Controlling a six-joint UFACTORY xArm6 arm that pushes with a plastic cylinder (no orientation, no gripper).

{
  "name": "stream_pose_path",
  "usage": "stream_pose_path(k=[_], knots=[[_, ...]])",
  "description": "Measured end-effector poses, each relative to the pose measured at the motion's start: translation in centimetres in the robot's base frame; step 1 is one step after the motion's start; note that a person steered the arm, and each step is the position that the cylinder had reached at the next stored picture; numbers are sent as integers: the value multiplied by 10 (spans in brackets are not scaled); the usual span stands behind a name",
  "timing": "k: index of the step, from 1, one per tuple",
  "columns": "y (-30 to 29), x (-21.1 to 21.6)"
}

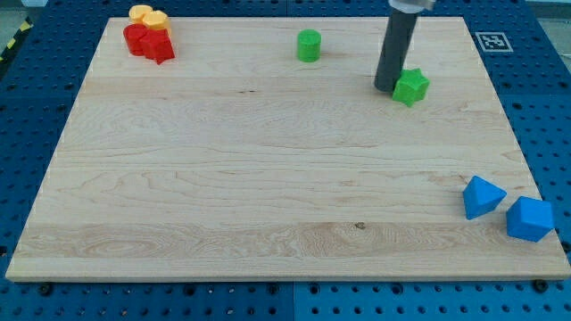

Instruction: Move the green circle to the left side of the green star

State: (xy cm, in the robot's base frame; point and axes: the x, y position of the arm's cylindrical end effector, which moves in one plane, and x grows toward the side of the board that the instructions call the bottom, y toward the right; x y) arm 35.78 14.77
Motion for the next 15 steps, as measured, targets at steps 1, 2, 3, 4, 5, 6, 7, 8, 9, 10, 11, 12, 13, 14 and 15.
stream_pose_path(k=[1,2,3,4,5,6,7,8,9,10,11,12,13,14,15], knots=[[24,15],[52,25],[84,28],[68,36],[-12,38],[-89,35],[-138,18],[-140,-33],[-140,-79],[-144,-100],[-151,-117],[-150,-123],[-141,-117],[-120,-96],[-98,-84]])
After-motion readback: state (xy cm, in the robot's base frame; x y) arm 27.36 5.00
